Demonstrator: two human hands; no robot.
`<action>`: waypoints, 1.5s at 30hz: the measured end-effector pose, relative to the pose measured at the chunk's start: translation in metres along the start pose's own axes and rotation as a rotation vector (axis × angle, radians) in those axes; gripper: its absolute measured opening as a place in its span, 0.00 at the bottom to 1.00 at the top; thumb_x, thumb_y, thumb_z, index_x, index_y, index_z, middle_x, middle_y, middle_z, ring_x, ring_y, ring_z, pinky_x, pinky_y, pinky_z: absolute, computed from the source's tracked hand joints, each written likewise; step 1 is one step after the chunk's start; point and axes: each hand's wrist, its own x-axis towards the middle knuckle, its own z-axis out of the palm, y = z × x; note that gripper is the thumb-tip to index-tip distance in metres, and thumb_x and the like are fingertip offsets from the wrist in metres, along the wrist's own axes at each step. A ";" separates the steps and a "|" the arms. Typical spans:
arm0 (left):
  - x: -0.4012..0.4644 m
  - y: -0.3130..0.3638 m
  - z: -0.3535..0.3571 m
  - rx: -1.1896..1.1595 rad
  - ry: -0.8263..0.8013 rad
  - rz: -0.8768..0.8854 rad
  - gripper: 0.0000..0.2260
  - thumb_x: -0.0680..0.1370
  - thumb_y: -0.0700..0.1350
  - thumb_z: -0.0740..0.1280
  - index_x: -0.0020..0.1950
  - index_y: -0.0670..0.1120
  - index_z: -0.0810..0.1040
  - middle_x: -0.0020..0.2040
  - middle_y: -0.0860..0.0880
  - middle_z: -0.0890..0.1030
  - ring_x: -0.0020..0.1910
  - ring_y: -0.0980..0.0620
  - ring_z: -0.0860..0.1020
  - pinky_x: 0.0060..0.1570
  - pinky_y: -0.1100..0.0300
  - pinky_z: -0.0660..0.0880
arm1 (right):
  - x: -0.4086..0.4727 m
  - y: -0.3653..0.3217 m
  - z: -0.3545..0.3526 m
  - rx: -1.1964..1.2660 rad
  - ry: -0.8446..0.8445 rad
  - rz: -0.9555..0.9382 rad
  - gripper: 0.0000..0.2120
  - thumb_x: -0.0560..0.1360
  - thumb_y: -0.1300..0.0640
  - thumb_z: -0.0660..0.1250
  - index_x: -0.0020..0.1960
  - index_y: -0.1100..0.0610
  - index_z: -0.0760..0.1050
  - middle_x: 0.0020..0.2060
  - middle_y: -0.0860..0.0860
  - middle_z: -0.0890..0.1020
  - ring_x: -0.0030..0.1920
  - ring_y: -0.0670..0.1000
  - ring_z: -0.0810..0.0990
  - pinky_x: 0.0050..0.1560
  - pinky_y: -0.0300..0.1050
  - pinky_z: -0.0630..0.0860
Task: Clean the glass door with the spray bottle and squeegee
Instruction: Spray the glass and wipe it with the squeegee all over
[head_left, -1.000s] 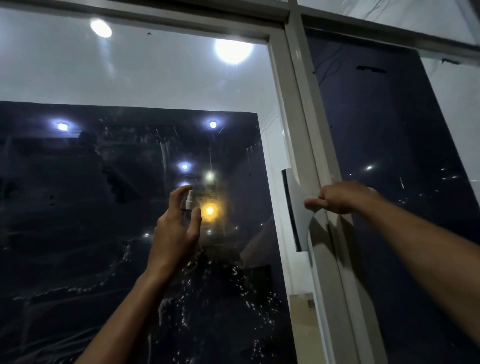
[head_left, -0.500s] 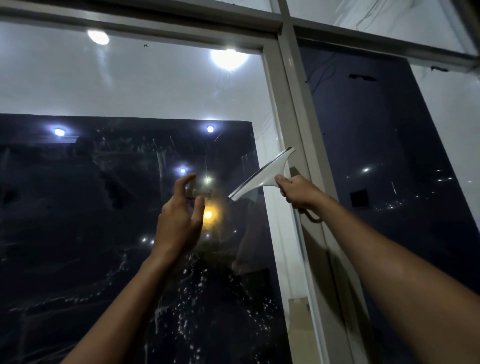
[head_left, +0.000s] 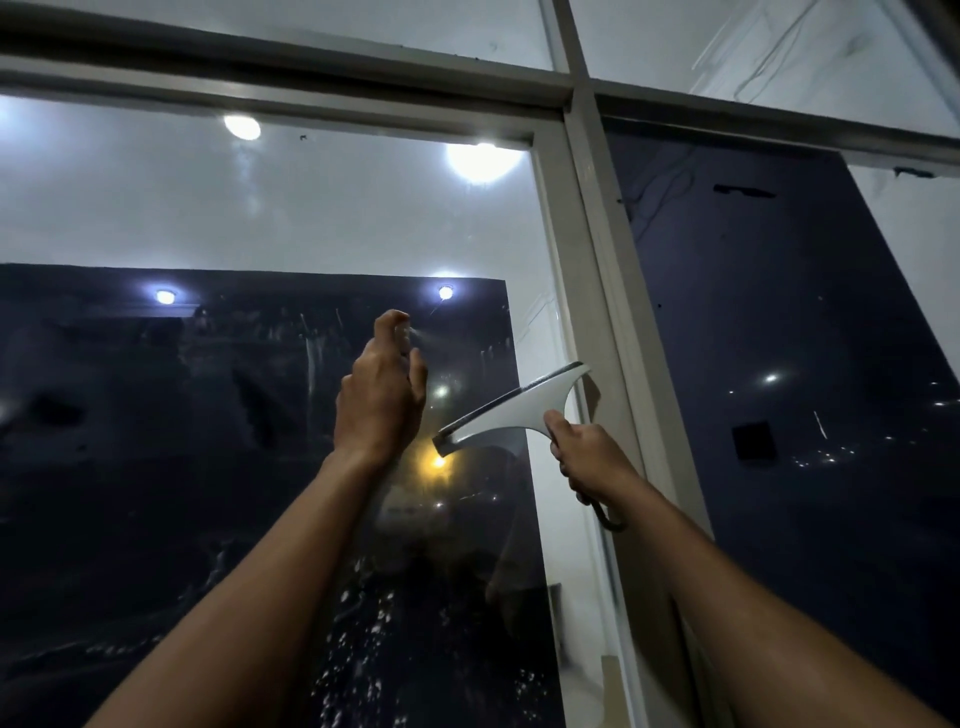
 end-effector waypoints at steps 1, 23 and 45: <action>0.000 0.000 0.001 0.005 0.002 -0.002 0.15 0.84 0.47 0.60 0.71 0.51 0.64 0.58 0.46 0.80 0.48 0.41 0.80 0.45 0.48 0.73 | -0.001 0.002 -0.001 0.014 -0.003 -0.006 0.25 0.81 0.38 0.56 0.31 0.52 0.64 0.22 0.46 0.65 0.21 0.46 0.60 0.24 0.37 0.60; -0.044 -0.013 -0.019 -0.138 0.007 0.015 0.20 0.83 0.48 0.63 0.75 0.55 0.63 0.48 0.52 0.77 0.43 0.53 0.78 0.44 0.52 0.77 | 0.019 -0.044 0.055 0.251 -0.004 0.283 0.23 0.83 0.41 0.55 0.43 0.59 0.72 0.30 0.55 0.72 0.25 0.52 0.68 0.35 0.48 0.67; -0.070 -0.001 -0.036 -0.128 -0.078 -0.026 0.20 0.83 0.46 0.64 0.74 0.53 0.65 0.44 0.49 0.78 0.41 0.48 0.79 0.43 0.49 0.77 | -0.058 0.019 0.056 0.204 -0.053 0.101 0.24 0.83 0.41 0.55 0.34 0.53 0.68 0.23 0.47 0.69 0.22 0.48 0.67 0.27 0.41 0.66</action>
